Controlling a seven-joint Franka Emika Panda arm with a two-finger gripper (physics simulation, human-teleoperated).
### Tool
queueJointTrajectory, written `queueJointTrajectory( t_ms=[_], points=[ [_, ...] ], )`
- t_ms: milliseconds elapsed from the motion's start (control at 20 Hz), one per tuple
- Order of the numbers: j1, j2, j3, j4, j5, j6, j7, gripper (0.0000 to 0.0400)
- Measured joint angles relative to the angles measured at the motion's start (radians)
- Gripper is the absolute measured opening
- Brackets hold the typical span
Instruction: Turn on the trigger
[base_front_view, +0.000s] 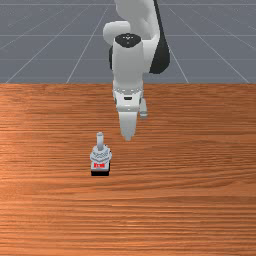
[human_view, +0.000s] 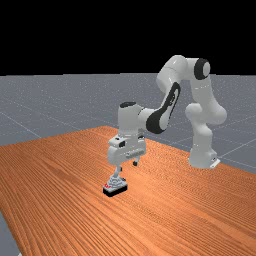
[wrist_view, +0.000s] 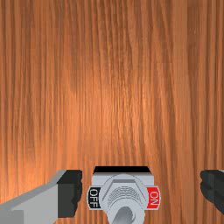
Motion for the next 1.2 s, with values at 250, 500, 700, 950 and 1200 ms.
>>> queueJointTrajectory(
  t_ms=[250, 500, 700, 950, 1200],
  points=[
    [0.4, 0.368, 0.07, 0.635, -0.075, -0.268, 0.567, 0.0033],
    [0.452, 0.377, 0.096, 0.637, -0.073, -0.266, 0.57, 0.0003],
    [0.452, 0.375, 0.096, 0.634, -0.072, -0.265, 0.573, 0.0],
    [0.451, 0.37, 0.095, 0.626, -0.072, -0.263, 0.577, 0.0],
    [0.439, 0.357, 0.107, 0.599, -0.056, -0.237, 0.558, 0.0]
  ],
)
